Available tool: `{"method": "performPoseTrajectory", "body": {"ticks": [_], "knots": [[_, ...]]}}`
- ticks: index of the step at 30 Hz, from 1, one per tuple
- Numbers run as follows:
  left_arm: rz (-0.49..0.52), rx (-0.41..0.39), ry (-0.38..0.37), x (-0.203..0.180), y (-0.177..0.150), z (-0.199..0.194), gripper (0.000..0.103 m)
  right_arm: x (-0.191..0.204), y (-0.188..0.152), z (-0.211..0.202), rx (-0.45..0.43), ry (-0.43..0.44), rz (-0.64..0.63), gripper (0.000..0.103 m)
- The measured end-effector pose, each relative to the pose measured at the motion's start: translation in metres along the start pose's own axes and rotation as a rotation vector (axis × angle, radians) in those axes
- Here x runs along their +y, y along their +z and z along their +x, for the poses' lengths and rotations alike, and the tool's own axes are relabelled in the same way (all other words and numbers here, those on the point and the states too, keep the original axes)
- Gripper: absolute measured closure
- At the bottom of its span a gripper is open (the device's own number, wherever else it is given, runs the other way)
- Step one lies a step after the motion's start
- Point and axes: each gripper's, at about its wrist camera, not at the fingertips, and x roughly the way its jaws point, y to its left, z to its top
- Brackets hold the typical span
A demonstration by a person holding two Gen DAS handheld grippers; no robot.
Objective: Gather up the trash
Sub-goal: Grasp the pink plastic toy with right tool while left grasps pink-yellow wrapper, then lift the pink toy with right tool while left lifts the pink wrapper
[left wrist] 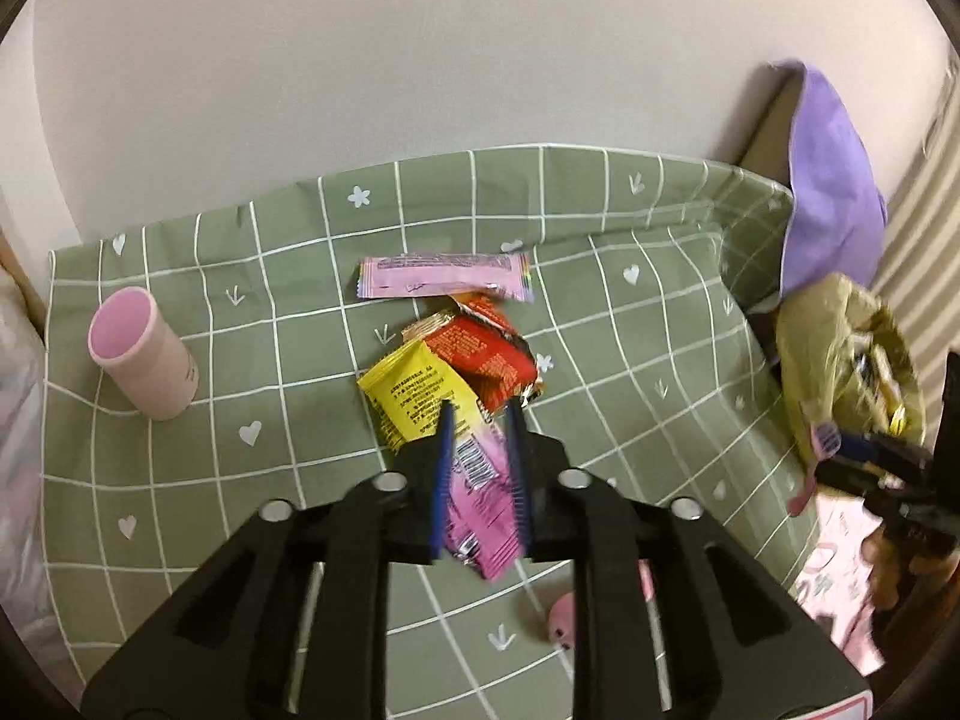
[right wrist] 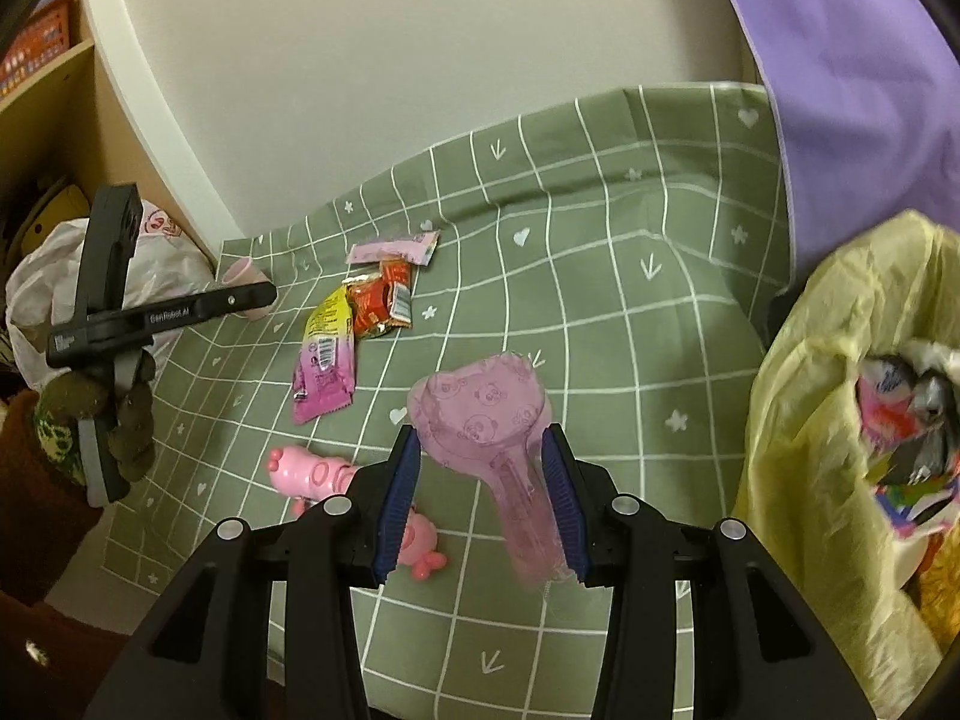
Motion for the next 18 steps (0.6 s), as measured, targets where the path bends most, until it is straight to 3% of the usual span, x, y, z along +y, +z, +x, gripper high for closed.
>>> {"method": "performPoseTrajectory", "body": {"ticks": [2,9,14,18], "knots": [[0.061,-0.012,0.018,-0.002,0.0,0.004,0.064,0.0,-0.001,0.001,0.008,-0.002,-0.011,0.063],[0.013,-0.032,0.041,0.02,0.028,0.039,0.057,-0.009,-0.005,-0.003,0.013,-0.025,0.003,0.063],[0.194,-0.013,0.04,0.008,0.053,0.07,0.056,-0.022,-0.007,-0.008,0.027,-0.063,0.035,0.063],[0.256,0.018,0.024,0.015,0.077,0.098,0.056,-0.031,-0.006,-0.01,0.03,-0.094,0.062,0.063]]}}
